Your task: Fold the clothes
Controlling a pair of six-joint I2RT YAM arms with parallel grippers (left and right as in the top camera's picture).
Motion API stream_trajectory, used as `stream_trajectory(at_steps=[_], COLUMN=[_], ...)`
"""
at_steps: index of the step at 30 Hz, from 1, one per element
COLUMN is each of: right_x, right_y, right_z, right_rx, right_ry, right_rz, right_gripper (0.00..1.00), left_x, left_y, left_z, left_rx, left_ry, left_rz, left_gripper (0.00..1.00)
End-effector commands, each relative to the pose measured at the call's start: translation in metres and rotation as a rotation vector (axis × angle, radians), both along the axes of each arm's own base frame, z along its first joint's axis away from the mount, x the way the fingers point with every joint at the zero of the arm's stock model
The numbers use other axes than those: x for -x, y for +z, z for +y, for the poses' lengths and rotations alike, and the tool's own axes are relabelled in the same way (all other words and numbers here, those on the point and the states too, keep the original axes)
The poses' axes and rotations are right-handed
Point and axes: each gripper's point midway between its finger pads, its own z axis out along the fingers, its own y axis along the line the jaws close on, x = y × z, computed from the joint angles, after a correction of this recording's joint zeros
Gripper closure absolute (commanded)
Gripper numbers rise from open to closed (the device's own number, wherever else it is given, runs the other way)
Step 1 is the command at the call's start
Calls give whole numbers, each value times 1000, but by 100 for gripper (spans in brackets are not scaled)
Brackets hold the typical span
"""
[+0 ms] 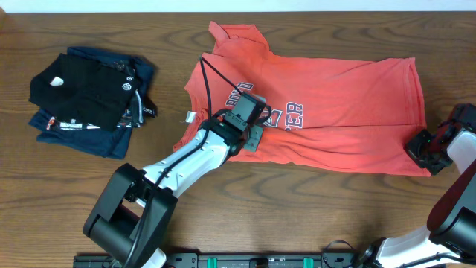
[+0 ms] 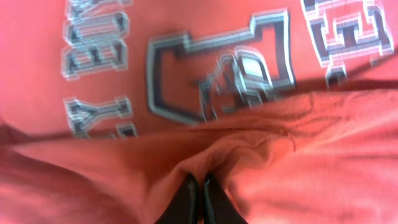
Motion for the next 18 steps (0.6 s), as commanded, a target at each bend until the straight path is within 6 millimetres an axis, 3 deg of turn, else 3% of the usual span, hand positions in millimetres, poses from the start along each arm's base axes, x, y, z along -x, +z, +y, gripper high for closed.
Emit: stream_trajectory(at_steps=[1,7,11,12,16,18], right_x=[9,7,7,7,7,7], right_y=[-11,-11,-11,-11,-11,-11], right_z=[6,5,5,5,5,5], right_rx=[-11,-5,-6,-6,-6,-6], right_ry=[3,3,3,3,3,3], right_rz=[38,27,28,28,28,28], right_gripper=[92,91,91,91,92,91], left_x=[-22,-39,-45,-45,-40,-39], left_y=[19,21,23,23,22,22], left_z=[10,37,42,41,31,28], left_rx=[-6,-18,8,10,49,61], left_ry=[61,173,205,206,171,161], left_rz=[-82,-107,-113,-112,-85,-77], left_gripper=[94,94,92,87,51,42])
